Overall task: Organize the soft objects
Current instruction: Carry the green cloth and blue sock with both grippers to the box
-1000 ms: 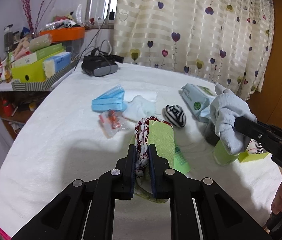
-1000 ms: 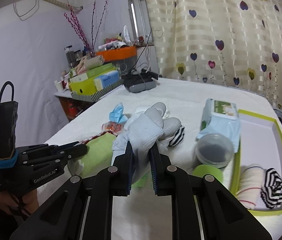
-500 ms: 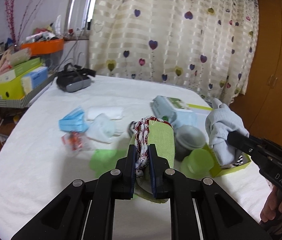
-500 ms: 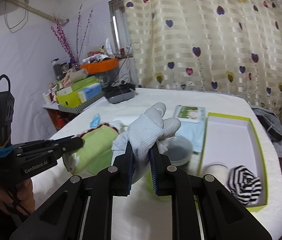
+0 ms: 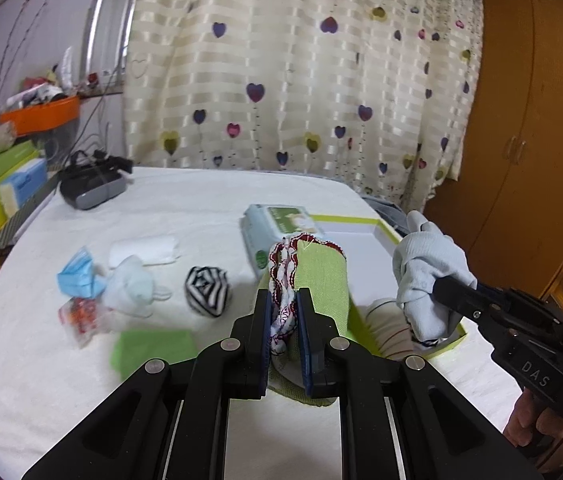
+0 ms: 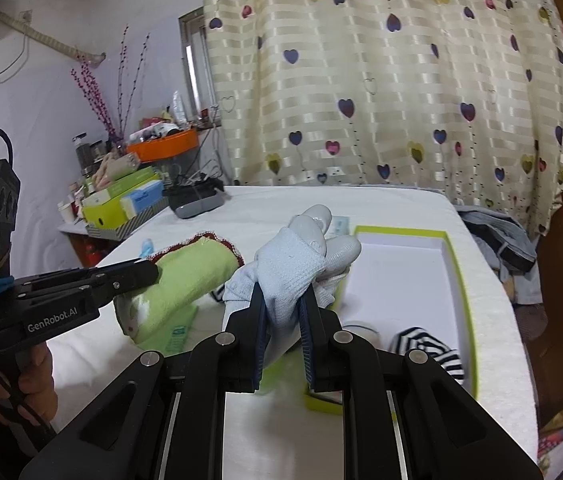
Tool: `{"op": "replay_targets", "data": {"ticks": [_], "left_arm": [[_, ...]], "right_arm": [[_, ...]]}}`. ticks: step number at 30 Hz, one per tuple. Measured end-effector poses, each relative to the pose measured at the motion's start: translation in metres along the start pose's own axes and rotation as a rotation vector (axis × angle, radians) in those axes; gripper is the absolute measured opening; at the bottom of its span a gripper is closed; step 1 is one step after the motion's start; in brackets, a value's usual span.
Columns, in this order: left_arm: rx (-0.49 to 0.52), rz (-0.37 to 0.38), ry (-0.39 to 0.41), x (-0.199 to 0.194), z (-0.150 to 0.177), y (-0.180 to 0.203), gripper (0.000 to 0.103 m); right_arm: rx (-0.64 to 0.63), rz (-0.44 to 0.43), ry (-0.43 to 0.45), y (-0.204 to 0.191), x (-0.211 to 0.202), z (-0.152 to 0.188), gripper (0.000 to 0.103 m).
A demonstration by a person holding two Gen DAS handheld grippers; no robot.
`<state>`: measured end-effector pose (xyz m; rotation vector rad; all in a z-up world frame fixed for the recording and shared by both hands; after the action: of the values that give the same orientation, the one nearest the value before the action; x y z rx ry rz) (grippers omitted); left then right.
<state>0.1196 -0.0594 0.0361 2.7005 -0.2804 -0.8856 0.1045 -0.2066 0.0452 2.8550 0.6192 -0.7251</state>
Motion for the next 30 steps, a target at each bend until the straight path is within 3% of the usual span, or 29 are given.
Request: {"op": "replay_targets", "data": {"ticks": [21, 30], "left_arm": [[0.078, 0.068, -0.042, 0.033, -0.003, 0.069, 0.011], [0.097, 0.057, -0.077, 0.063, -0.001, 0.092, 0.011]], "right_arm": [[0.083, 0.100, -0.006, 0.072, -0.012, 0.014, 0.016], [0.117, 0.101, -0.050, 0.102, 0.010, 0.024, 0.016]]}}
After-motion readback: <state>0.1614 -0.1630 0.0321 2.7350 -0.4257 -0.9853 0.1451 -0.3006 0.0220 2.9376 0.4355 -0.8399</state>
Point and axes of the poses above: each gripper's, at about its wrist camera, not at the fingertips, and x roughly the way its jaws point, y to its right, z to its underside, the point moved 5 cm from there along x, roughly the way its jaws point, and after that the axes turned 11 degrees about -x, right-handed, at the moved point
